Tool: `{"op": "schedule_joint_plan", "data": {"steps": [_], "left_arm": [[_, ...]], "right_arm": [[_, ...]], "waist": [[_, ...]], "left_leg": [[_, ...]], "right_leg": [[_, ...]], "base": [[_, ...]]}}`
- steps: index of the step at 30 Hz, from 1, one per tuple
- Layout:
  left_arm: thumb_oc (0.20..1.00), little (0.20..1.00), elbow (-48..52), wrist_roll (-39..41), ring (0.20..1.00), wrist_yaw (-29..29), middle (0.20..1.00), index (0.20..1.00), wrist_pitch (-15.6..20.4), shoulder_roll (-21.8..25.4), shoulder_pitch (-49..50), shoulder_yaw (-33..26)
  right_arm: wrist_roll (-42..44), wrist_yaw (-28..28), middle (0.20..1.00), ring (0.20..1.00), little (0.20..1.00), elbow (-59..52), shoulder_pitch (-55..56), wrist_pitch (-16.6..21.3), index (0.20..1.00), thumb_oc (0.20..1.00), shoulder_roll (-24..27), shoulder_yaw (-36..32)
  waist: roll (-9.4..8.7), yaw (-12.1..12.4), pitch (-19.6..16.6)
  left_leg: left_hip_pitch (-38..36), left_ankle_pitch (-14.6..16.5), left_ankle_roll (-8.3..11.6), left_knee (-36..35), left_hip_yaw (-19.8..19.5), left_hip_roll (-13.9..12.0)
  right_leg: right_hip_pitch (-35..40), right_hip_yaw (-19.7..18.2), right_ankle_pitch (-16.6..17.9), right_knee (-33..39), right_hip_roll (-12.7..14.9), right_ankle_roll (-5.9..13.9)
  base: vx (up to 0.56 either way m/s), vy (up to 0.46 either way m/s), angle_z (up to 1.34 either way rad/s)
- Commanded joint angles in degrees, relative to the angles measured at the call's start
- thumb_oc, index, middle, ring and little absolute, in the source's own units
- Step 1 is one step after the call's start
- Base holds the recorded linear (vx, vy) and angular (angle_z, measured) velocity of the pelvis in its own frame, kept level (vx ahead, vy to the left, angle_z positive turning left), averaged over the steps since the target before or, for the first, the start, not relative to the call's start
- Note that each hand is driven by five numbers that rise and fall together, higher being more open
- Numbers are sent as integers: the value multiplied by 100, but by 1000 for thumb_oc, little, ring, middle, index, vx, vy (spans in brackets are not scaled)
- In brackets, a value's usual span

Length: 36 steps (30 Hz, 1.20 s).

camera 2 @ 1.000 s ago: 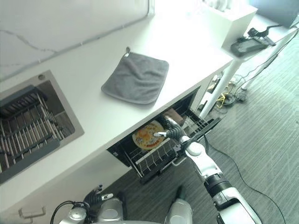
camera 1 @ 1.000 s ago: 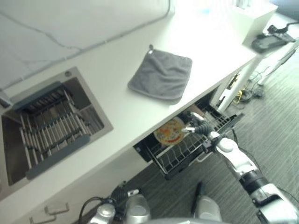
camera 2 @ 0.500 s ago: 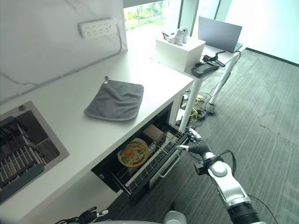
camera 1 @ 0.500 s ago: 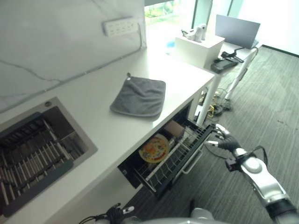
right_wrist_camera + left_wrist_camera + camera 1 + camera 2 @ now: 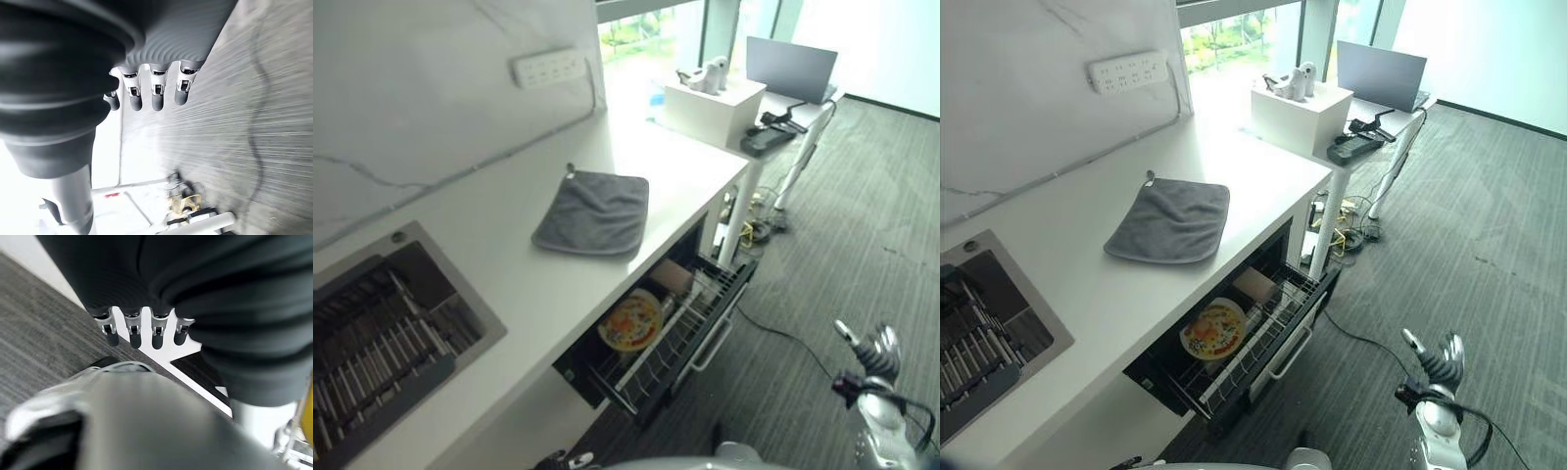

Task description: Place the dishes in the dishwasher.

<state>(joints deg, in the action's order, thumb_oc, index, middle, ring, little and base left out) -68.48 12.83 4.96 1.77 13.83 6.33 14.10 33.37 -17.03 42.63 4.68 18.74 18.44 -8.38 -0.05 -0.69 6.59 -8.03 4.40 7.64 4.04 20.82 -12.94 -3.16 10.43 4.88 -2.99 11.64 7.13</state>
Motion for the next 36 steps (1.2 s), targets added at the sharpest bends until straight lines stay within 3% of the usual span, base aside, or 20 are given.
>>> {"op": "schedule_joint_plan", "data": {"steps": [1,2,3,4,6,9,13,15,19,25,32,36], "left_arm": [[1000,1000,-69,50,1000,-14,1000,1000,227,46,-251,192],[1000,1000,-9,50,1000,-45,1000,1000,252,70,-314,261],[1000,1000,-3,56,1000,-51,1000,1000,255,73,-321,265],[1000,1000,42,-42,1000,-81,1000,1000,315,99,-424,371],[1000,1000,107,-362,1000,-186,1000,1000,409,101,-542,566],[1000,1000,250,-747,1000,-510,1000,1000,289,67,-689,921],[1000,1000,490,-966,1000,-628,1000,1000,182,70,-845,1269],[1000,1000,813,-1126,1000,-789,1000,1000,29,95,-1036,1575],[1000,1000,1097,-1221,1000,-908,1000,1000,-65,174,-1172,1856],[1000,1000,1282,-1129,1000,-805,1000,1000,190,258,-1416,2156],[1000,1000,1474,-1099,1000,-772,1000,1000,392,334,-1747,2516],[1000,1000,1492,-944,1000,-726,1000,1000,499,374,-1922,2656]], "right_arm": [[1313,594,1000,1000,1000,13,-520,513,1000,1000,-86,-149],[1967,905,1000,1000,1000,256,-650,316,1000,1000,-189,-34],[2037,954,1000,1000,1000,283,-667,296,1000,1000,-187,-24],[3026,1232,1000,1000,1000,563,-905,114,1000,1000,-404,146],[3699,1449,1000,1000,1000,758,-1111,-109,1000,1000,-574,275],[3222,1365,1000,1000,1000,899,-1403,8,1000,1000,-646,624],[3263,1534,1000,1000,1000,942,-1753,-362,1000,1000,-679,982],[3257,1890,1000,1000,1000,1135,-2101,-586,1000,1000,-653,1155],[3359,2110,1000,1000,1000,1235,-2605,-702,1000,1000,-708,1336],[3354,2174,1000,1000,1000,1094,-3370,-807,1000,1000,-668,1526],[2975,2368,1000,1000,1000,1101,-4384,-947,1000,1000,-208,1614],[2755,2901,1000,1000,1000,1200,-5160,-861,1000,1000,135,1740]], "waist": [[-1,158,470],[31,249,516],[32,252,520],[72,362,590],[114,464,659],[197,592,771],[302,713,924],[409,827,1092],[523,980,1277],[641,1109,1455],[695,1272,1585],[694,1393,1658]], "left_leg": [[428,-106,-405,399,-449,100],[504,-119,-420,436,-501,118],[518,-119,-421,445,-509,121],[628,-93,-439,554,-568,155],[803,-86,-445,700,-644,174],[1014,-123,-434,817,-743,189],[1237,-185,-409,886,-853,209],[1484,-237,-370,995,-986,251],[1681,-243,-342,1100,-1110,332],[1951,-302,-318,1069,-1271,468],[2282,-409,-306,959,-1472,586],[2393,-539,-289,764,-1591,624]], "right_leg": [[592,455,-1120,-990,335,158],[540,508,-1162,-1092,336,155],[530,515,-1170,-1107,340,155],[460,560,-1261,-1269,347,150],[342,589,-1318,-1432,357,149],[219,650,-1348,-1566,366,131],[46,722,-1399,-1745,424,113],[-150,782,-1464,-1967,494,70],[-350,861,-1617,-2294,629,1],[-788,874,-1731,-2644,743,-73],[-1239,873,-1761,-2839,775,-110],[-1402,851,-1694,-2770,714,-110]], "base": [[-30,-9,12],[-28,-3,29],[-56,11,37],[-45,16,46],[-74,37,30],[-75,61,37],[-77,69,23],[-124,150,26],[-29,103,29],[-43,124,13],[-52,69,10],[-33,59,16]]}}
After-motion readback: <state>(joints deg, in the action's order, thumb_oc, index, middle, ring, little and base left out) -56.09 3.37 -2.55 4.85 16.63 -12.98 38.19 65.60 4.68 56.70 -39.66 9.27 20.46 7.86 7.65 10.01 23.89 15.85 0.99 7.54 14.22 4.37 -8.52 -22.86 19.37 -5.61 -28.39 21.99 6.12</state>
